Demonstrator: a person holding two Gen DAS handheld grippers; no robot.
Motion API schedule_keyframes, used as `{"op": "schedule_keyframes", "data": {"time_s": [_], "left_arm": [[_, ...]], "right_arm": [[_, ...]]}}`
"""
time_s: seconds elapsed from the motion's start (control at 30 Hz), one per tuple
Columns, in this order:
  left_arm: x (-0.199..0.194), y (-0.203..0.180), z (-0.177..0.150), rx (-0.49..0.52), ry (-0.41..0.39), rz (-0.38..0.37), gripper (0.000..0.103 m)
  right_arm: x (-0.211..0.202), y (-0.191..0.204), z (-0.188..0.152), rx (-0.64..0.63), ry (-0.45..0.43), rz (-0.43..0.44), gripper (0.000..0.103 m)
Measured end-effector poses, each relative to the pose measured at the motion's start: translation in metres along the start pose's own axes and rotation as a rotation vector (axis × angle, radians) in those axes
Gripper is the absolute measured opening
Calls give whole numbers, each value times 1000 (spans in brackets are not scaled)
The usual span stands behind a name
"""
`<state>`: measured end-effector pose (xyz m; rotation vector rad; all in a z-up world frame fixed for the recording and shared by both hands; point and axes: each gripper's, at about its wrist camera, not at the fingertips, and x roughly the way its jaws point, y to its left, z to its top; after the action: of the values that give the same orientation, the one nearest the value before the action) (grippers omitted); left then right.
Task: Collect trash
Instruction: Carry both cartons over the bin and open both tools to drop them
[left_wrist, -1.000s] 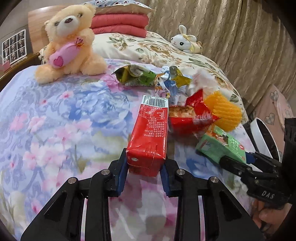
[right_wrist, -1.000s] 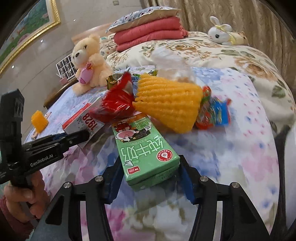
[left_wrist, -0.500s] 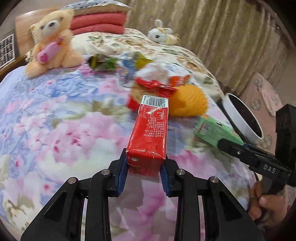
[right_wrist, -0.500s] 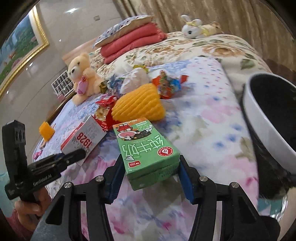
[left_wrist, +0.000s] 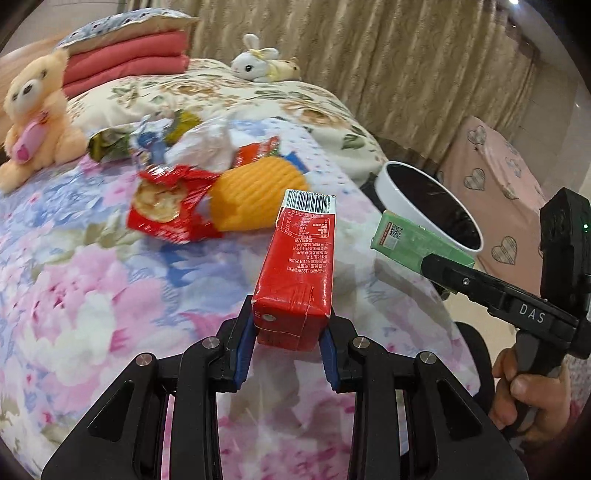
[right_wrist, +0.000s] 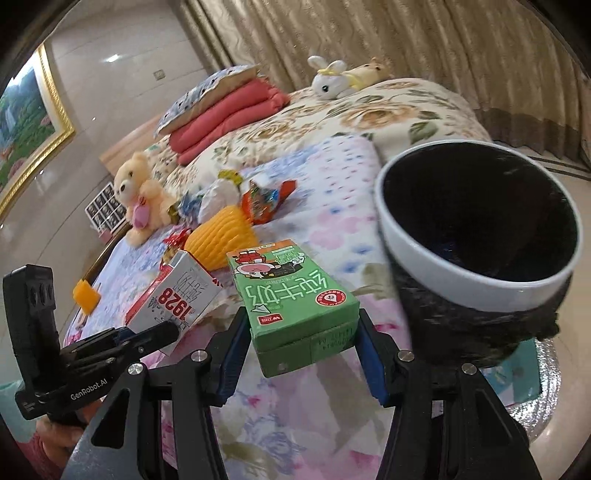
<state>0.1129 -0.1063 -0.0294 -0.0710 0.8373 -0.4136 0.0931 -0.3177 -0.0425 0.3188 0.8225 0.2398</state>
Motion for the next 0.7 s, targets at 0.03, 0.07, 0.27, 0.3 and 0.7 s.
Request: {"op": "schedule_keyframes", "data": {"time_s": [0.03, 0.07, 0.27, 0.3, 0.7], "left_arm": [[1, -3, 1, 5, 0, -3, 30], [2, -7, 3, 10, 1, -9, 30], [12, -32, 15, 49, 4, -45, 30], [14, -37, 17, 59, 5, -51, 30], [32, -77, 37, 116, 10, -101, 30]], "right_arm": [[-3, -3, 0, 4, -5, -3, 56], [-5, -6, 0, 9, -11, -7, 56], [-23, -25, 5, 40, -48, -35, 56], [-26, -29, 6, 45, -55, -42, 56], [-52, -67, 18, 96, -108, -106, 56]]}}
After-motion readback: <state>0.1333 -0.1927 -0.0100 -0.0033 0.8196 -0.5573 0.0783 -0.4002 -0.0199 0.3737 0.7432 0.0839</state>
